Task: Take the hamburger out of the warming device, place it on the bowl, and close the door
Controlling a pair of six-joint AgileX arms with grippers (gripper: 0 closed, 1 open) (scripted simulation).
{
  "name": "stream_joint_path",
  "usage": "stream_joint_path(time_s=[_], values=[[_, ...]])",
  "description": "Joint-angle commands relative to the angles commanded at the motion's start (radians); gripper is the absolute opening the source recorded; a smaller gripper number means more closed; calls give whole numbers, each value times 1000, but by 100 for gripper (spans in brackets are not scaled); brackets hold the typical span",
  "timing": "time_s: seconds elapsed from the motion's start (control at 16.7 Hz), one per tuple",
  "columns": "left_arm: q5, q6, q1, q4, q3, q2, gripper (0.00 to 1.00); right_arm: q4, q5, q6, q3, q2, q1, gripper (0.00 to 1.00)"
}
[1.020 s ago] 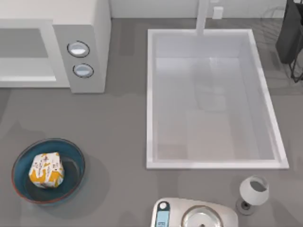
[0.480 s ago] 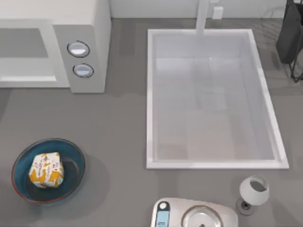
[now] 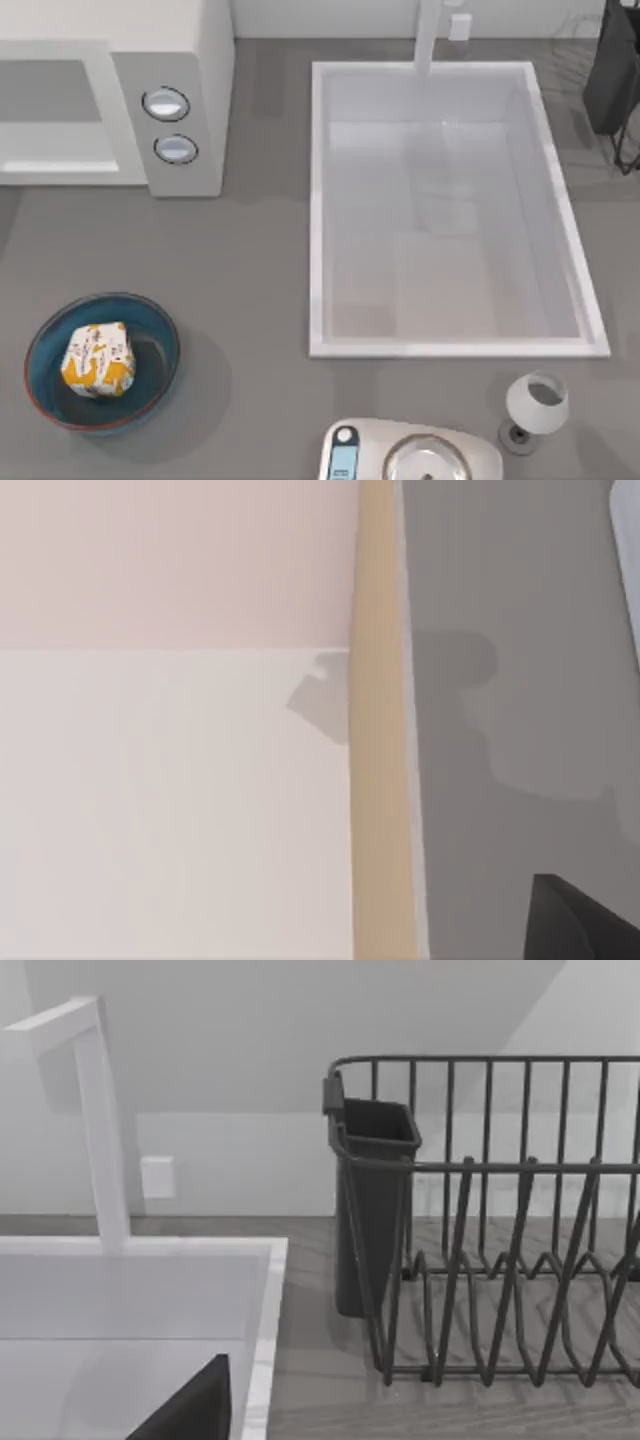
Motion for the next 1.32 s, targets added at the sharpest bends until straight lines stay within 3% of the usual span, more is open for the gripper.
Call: stream_joint_path(time_s=[0.48,0.96,1.32], values=[[1,4,2,12,-12,10,0,0,0,0,0,0,0,100],[5,8,8,347,-233,112,0,0,0,0,0,0,0,100],[5,6,2,375,-262,118,0,0,0,0,0,0,0,100]])
